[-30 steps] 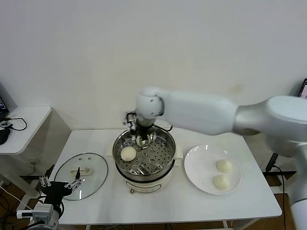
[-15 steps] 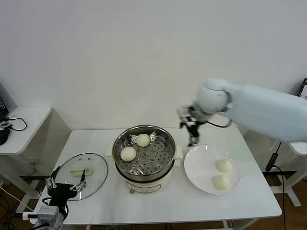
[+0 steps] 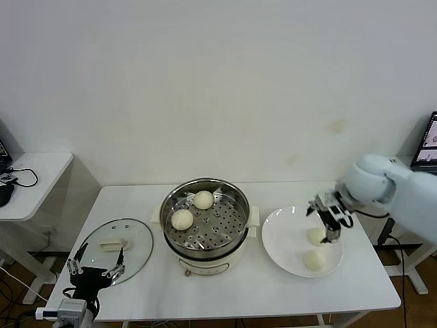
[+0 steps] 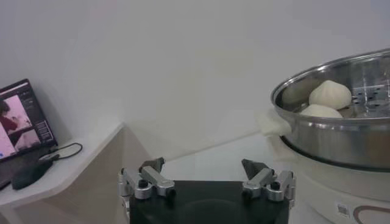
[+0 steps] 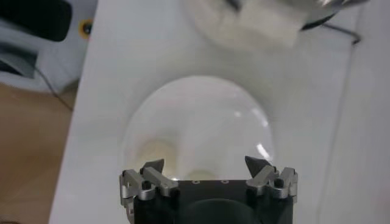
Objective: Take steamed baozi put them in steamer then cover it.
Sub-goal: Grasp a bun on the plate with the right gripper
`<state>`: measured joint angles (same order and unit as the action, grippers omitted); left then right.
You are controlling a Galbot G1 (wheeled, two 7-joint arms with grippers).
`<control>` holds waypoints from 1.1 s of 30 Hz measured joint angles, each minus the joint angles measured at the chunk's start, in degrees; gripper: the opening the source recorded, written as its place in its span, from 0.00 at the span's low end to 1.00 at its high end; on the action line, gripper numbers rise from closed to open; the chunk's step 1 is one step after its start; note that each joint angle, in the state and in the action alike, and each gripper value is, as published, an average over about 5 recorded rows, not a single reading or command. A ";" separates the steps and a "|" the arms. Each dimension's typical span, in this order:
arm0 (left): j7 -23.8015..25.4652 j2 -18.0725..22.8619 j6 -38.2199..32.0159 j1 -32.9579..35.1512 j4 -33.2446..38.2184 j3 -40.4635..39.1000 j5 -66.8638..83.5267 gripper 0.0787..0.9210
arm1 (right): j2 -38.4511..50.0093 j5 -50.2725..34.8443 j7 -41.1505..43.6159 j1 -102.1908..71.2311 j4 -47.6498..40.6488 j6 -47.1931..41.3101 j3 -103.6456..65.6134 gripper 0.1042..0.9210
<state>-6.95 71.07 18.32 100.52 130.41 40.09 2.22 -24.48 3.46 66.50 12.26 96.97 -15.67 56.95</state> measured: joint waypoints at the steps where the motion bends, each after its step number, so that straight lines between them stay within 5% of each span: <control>1: -0.01 0.04 -0.02 0.02 -0.04 -0.07 -0.08 0.88 | 0.31 0.66 -0.01 -1.49 -0.04 0.29 -0.93 0.88; 33: 0.06 -0.04 0.13 -1.62 -2.75 0.21 0.01 0.88 | -7.56 7.68 -3.97 -19.15 -11.42 0.18 -10.93 0.88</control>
<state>-6.90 71.03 18.45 98.90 127.66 40.30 2.22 -32.04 11.14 62.53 -6.89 85.55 -15.49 46.02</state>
